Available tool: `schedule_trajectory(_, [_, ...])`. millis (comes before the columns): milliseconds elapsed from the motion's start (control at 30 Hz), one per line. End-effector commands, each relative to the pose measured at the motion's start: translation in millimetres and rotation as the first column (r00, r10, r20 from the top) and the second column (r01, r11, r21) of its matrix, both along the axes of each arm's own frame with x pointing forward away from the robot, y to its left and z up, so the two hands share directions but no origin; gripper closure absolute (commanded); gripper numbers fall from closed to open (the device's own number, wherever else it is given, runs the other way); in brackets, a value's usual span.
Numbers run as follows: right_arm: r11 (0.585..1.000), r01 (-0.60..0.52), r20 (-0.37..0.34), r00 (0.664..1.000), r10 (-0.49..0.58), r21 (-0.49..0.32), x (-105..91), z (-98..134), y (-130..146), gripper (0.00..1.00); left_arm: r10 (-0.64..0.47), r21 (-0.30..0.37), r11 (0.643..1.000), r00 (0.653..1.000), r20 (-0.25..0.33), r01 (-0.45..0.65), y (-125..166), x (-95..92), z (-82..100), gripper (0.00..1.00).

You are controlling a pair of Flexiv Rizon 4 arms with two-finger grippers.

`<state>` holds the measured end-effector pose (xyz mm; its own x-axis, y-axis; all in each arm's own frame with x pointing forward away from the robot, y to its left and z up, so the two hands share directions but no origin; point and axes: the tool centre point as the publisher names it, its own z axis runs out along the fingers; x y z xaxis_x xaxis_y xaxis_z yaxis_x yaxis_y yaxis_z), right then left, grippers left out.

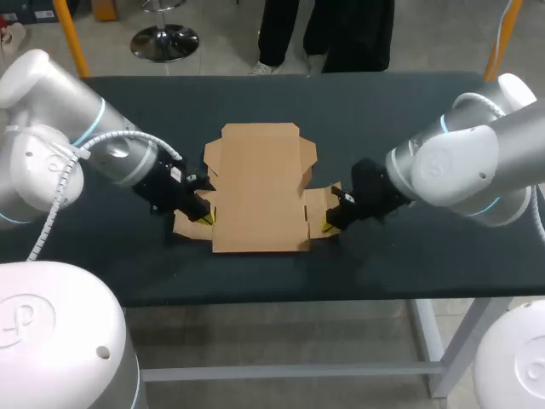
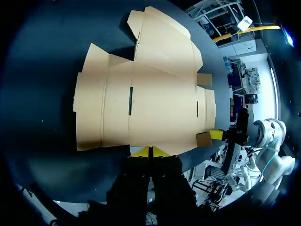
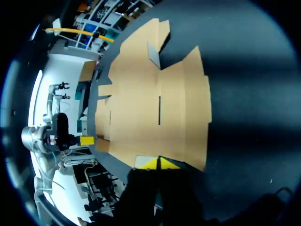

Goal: Assemble the packaging by folding the flat box into shape, placing the metal phone stand inside, and closing the box properly

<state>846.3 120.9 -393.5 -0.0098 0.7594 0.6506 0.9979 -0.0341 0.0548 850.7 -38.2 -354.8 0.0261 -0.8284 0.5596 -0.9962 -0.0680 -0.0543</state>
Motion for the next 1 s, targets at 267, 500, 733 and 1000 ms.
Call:
schedule_trajectory(267, [0.921, -0.037, -0.031, 0.998, 0.054, 0.387, 26.1, 27, -38, 0.71, -0.033, -0.053, 0.998, 0.999, -0.004, 0.033, 16, 18.8, 27.5, 0.09])
schedule_trajectory(500, [0.916, -0.018, -0.041, 0.998, 0.037, 0.4, 49.2, 36, -44, 0.0, -0.034, -0.07, 0.997, 0.999, -0.008, 0.033, 25, 35.9, 38.3, 0.0])
schedule_trajectory(733, [0.922, 0.027, -0.039, 0.999, -0.013, 0.386, 65.1, 52, -48, 0.0, -0.015, -0.092, 0.996, 1.0, -0.004, 0.015, 40, 48.4, 53.5, 0.0])
schedule_trajectory(1000, [0.925, 0.032, -0.03, 0.999, -0.022, 0.379, 67.0, 56, -50, 0.0, -0.016, -0.083, 0.996, 1.0, -0.013, 0.015, 45, 51.7, 61.9, 0.0])
